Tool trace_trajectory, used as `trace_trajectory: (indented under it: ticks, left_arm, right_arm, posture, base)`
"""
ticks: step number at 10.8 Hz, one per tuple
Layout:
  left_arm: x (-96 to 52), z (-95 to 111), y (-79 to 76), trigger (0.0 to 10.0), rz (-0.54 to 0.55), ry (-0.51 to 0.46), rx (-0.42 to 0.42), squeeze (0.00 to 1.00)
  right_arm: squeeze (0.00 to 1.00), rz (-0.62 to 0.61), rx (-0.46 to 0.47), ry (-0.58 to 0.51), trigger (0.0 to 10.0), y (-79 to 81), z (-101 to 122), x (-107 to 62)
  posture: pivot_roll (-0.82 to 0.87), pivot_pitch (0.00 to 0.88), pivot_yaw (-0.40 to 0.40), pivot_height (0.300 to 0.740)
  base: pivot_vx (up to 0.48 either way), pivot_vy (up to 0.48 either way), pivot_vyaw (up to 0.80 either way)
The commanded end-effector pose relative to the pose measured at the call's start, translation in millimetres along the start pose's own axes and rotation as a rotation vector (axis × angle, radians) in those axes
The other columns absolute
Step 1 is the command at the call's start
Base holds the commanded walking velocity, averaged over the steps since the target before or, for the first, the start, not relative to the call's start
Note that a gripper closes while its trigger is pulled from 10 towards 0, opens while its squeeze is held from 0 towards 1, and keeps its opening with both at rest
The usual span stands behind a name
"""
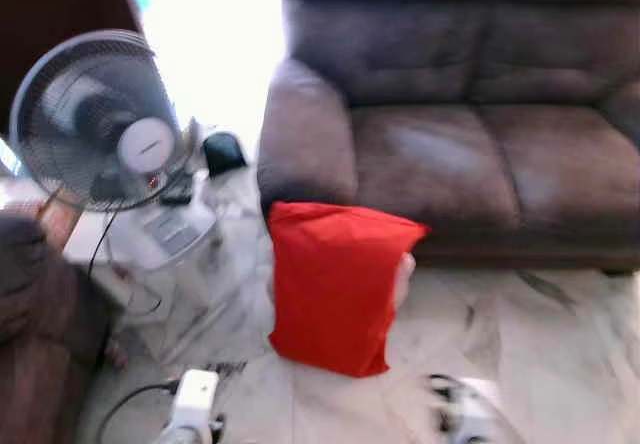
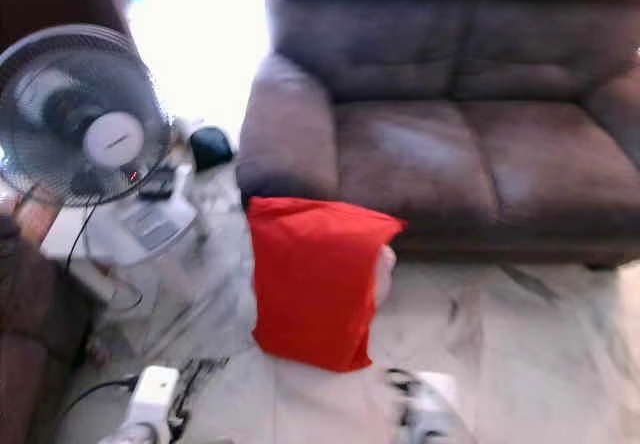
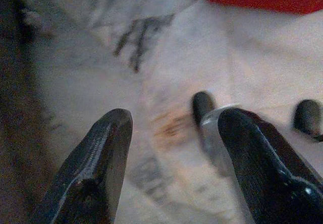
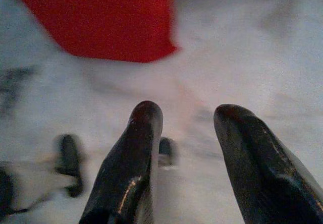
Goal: Move the pillow to the sofa from floor
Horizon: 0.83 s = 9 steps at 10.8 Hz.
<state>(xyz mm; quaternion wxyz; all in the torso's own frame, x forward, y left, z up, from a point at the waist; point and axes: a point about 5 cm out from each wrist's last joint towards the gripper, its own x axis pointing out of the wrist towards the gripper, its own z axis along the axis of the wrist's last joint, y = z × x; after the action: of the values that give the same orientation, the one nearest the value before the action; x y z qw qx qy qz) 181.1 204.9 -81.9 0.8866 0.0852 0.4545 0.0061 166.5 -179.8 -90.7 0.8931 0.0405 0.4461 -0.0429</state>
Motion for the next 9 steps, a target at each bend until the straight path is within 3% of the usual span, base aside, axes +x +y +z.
trace_trajectory:
  ticks: [1, 3, 9]
  left_arm:
    - [0.1, -0.8, -3.1, 10.0, -0.005, 0.006, -0.010, 0.00]
    - [0.1, -0.7, -2.8, 10.0, -0.004, 0.006, -0.010, 0.00]
    - [0.2, -0.5, -2.6, 10.0, -0.004, 0.006, -0.011, 0.00]
  right_arm:
    - [0.00, -0.021, 0.006, 0.022, 10.0, -6.7, -9.3, -2.9]
    - [0.00, 0.001, -0.023, 0.007, 10.0, 4.5, -5.2, -1.0]
    - [0.00, -0.022, 0.011, 0.006, 10.0, -2.3, 3.2, 1.1]
  posture:
    - [0.03, 0.081, 0.010, 0.740]
    - [0.03, 0.089, 0.011, 0.740]
    - [0.03, 0.095, 0.011, 0.740]
  base:
    - [0.262, 0.000, 0.00]
    - [0.263, 0.000, 0.00]
    - [0.265, 0.000, 0.00]
